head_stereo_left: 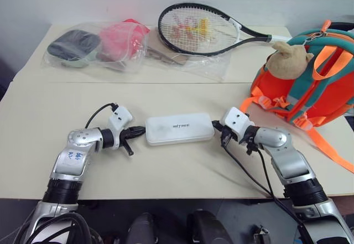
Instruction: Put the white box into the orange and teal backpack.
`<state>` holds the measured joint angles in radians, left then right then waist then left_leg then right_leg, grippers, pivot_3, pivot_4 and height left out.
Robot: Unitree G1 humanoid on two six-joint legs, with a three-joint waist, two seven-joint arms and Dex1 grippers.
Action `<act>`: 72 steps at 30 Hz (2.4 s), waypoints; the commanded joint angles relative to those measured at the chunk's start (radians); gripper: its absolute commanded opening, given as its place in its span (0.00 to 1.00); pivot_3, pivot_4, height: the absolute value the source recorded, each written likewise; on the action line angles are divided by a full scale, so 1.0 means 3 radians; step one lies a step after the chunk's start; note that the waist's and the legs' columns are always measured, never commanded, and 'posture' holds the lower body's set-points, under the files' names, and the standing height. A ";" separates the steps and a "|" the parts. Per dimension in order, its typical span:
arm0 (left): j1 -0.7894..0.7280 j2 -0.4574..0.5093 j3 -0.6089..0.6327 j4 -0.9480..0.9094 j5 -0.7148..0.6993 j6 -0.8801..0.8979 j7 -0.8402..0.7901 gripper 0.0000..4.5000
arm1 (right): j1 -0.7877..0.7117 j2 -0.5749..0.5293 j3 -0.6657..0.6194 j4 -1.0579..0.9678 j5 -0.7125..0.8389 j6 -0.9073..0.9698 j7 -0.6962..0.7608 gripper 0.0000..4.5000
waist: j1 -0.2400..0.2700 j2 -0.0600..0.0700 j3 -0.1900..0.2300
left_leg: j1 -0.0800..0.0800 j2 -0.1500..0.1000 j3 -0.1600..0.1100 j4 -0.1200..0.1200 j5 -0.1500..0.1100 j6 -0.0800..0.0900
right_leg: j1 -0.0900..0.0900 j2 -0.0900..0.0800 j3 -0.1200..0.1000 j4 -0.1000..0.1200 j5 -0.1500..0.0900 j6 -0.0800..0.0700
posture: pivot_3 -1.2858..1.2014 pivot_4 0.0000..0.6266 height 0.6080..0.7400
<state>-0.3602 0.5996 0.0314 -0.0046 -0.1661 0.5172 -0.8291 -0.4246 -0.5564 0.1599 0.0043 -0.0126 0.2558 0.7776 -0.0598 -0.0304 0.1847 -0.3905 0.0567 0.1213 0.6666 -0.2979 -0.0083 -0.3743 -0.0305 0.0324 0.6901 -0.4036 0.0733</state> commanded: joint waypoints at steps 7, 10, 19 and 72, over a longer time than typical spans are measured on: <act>-0.0545 0.0102 0.0920 0.0215 -0.1257 0.3195 0.0090 0.47 | -0.0160 -0.0145 -0.0054 0.0207 0.0011 -0.0268 0.0148 0.00 | 0.0010 0.0001 0.0001 | 0.0001 0.0003 -0.0001 0.0001 0.0002 -0.0003 | 0.0000 0.0004 0.0000 0.0003 0.0000 0.0000 | 0.52 0.24 1.00; -0.0973 0.0044 0.0991 0.0883 -0.1305 0.3640 0.0308 0.68 | -0.0253 -0.0169 -0.0023 0.0357 -0.0019 -0.0433 0.0227 0.00 | 0.0019 0.0000 0.0000 | 0.0001 0.0001 -0.0002 0.0007 0.0003 -0.0002 | 0.0002 0.0005 -0.0001 0.0004 0.0000 0.0000 | 0.52 0.24 1.00; -0.1499 -0.0075 0.0612 0.2011 -0.1981 0.3658 0.0835 0.73 | -0.0471 -0.0077 0.0053 0.0687 -0.0041 -0.0686 0.0311 0.00 | 0.0025 0.0001 0.0000 | 0.0003 0.0000 -0.0003 0.0016 0.0002 -0.0002 | 0.0003 -0.0001 -0.0003 0.0012 0.0000 0.0000 | 0.52 0.24 1.00; 0.0406 0.0395 0.0745 -0.0636 -0.2277 0.0855 -0.0533 0.27 | -0.0256 -0.0539 -0.1852 0.1194 0.1513 -0.0737 0.0561 1.00 | 0.0001 0.0022 0.0008 | 0.0059 0.0011 0.0006 -0.0060 0.0013 -0.0011 | 0.0070 0.0021 0.0011 -0.0090 0.0019 -0.0015 | 0.52 0.24 1.00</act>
<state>-0.2414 0.7087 0.2048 -0.1393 -0.8325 0.8003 -0.9904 -0.4753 -0.7096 -0.3924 0.3666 0.4111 0.0298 0.9224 -0.0596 -0.0238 0.1872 -0.3752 0.0600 0.1229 0.6488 -0.2940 -0.0115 -0.3556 -0.0243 0.0355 0.6633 -0.3978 0.0689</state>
